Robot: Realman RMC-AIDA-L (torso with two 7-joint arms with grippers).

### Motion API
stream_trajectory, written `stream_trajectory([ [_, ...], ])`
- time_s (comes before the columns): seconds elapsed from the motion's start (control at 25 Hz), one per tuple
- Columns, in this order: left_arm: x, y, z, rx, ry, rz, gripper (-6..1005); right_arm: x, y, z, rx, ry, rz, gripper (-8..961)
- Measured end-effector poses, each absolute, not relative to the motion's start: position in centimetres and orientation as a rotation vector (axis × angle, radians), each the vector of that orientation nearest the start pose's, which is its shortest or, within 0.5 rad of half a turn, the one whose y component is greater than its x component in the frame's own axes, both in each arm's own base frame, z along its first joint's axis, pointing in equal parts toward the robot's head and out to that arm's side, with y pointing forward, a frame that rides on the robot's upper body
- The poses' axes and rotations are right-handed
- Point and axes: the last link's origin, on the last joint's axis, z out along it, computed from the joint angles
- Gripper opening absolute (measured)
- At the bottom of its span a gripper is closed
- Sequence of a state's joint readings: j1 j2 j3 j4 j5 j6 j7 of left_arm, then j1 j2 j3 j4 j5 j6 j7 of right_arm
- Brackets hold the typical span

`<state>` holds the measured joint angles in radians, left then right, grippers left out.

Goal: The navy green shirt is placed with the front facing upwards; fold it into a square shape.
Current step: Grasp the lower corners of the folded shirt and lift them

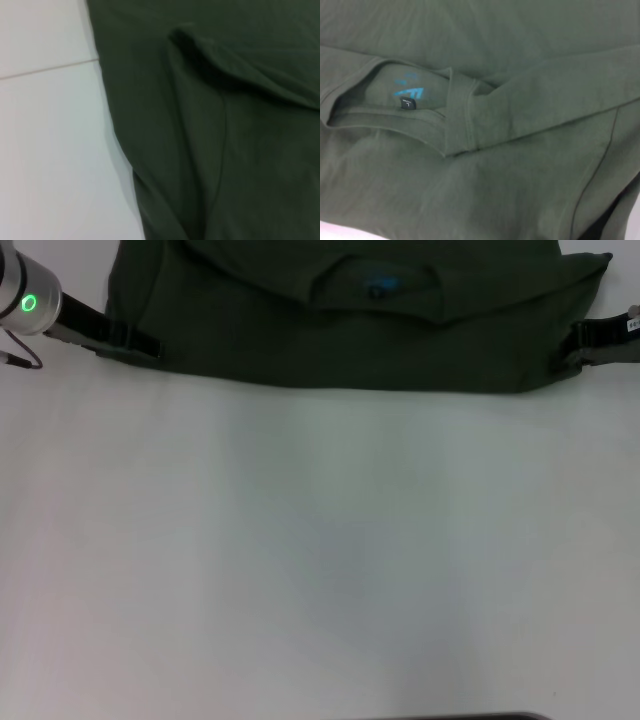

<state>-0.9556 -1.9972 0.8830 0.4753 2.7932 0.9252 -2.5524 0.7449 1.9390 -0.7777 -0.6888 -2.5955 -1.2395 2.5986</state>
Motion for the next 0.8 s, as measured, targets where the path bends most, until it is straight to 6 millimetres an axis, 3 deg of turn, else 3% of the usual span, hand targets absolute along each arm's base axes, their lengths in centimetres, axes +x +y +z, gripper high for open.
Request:
stream_trajectory([
  [0.24,-25.3,45.4,0.3,-2.137,-1.339,0.224,949,29.3,41.0,5.3,-2.044,1.663,-0.018,45],
  [0.8,-24.5,45.9,-0.7,-2.145,-1.284,0.19,948,29.1,41.1,5.5,-2.049,1.655,-0.016,45],
])
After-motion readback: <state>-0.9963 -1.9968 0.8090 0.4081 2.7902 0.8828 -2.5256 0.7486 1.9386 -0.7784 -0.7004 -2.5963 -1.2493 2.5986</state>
